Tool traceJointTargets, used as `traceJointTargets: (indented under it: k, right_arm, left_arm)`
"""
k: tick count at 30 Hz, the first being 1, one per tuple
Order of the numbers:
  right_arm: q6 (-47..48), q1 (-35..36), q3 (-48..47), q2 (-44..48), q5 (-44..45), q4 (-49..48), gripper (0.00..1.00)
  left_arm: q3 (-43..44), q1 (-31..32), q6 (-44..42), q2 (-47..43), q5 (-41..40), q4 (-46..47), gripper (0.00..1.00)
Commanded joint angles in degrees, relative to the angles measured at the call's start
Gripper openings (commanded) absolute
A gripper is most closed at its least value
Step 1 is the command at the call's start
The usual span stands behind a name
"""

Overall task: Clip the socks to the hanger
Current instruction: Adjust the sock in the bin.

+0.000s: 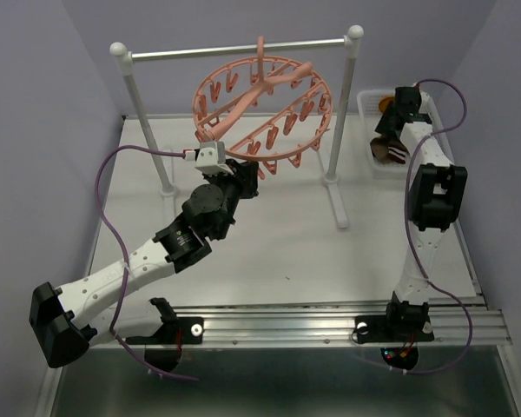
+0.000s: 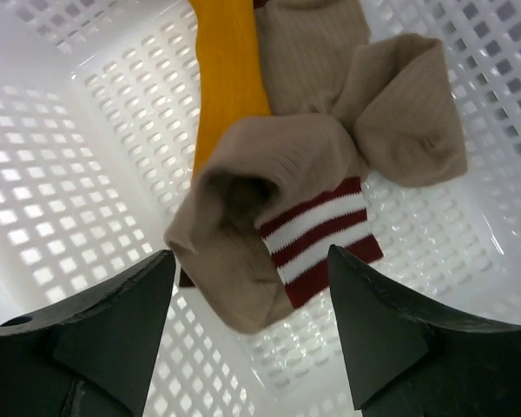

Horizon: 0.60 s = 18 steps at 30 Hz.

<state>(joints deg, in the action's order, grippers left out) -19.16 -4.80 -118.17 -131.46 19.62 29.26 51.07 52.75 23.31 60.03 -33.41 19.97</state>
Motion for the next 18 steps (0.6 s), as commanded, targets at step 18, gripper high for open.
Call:
traceJointTargets:
  k: [18]
  right_arm:
    - [-0.88, -7.77, -2.14, 1.48, -13.29, 8.62, 0.62]
  left_arm:
    - [-1.06, -0.37, 1.04, -2.11, -1.4, 2.53, 0.0]
